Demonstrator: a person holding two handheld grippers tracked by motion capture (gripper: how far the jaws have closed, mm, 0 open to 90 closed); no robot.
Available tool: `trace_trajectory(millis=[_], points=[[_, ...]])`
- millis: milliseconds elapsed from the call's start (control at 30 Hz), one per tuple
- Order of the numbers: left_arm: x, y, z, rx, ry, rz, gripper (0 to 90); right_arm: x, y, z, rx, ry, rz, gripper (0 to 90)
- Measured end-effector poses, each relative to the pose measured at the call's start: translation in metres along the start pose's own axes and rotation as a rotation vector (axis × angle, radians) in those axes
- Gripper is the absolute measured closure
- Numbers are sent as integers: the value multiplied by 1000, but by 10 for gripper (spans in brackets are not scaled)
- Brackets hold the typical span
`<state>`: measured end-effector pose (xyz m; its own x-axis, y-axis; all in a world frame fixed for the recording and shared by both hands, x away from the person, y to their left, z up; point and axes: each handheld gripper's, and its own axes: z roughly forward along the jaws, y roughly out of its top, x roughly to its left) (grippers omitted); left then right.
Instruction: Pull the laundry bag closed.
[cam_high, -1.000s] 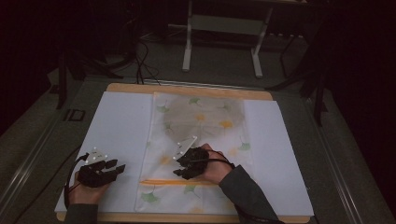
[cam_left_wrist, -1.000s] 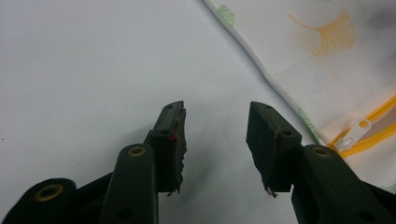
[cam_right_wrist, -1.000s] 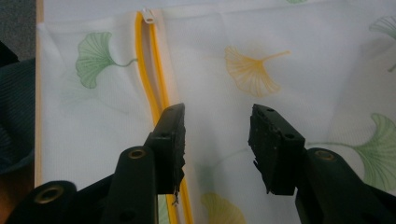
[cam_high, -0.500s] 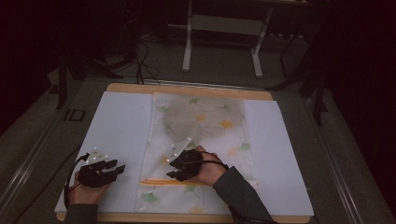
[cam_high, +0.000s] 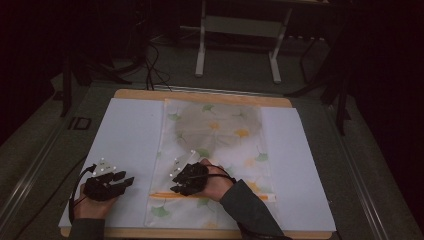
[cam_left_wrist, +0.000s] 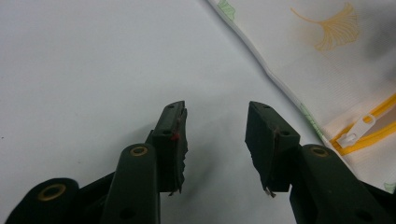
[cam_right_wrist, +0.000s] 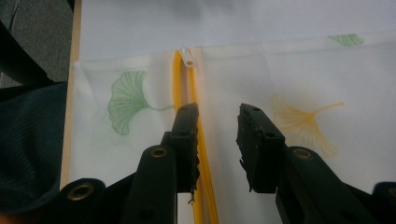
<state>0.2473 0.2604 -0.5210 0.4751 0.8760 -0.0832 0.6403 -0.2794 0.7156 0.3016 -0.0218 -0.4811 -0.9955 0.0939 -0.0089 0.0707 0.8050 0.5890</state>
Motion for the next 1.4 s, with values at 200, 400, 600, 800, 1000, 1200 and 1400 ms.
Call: trace_trajectory(millis=[200, 400, 600, 800, 1000, 1200, 1400], points=[[0, 0, 0, 2, 0, 1, 581, 3, 6, 8, -2, 14, -13, 706], [0, 0, 0, 4, 1, 2, 581, 5, 10, 16, 7, 26, -17, 727], [0, 0, 1, 5, 2, 4, 581, 6, 15, 26, 12, 35, -23, 708], [1, 0, 0, 3, 2, 2, 581, 5, 19, 35, 24, 47, -28, 691], [2, 0, 0, -1, 4, -4, 581, 7, 24, 46, 35, 59, -34, 686], [2, 0, 0, 0, 3, 0, 580, 8, 28, 54, 45, 69, -42, 690], [1, 0, 0, -1, 2, 0, 580, 10, 31, 63, 60, 82, -42, 747]])
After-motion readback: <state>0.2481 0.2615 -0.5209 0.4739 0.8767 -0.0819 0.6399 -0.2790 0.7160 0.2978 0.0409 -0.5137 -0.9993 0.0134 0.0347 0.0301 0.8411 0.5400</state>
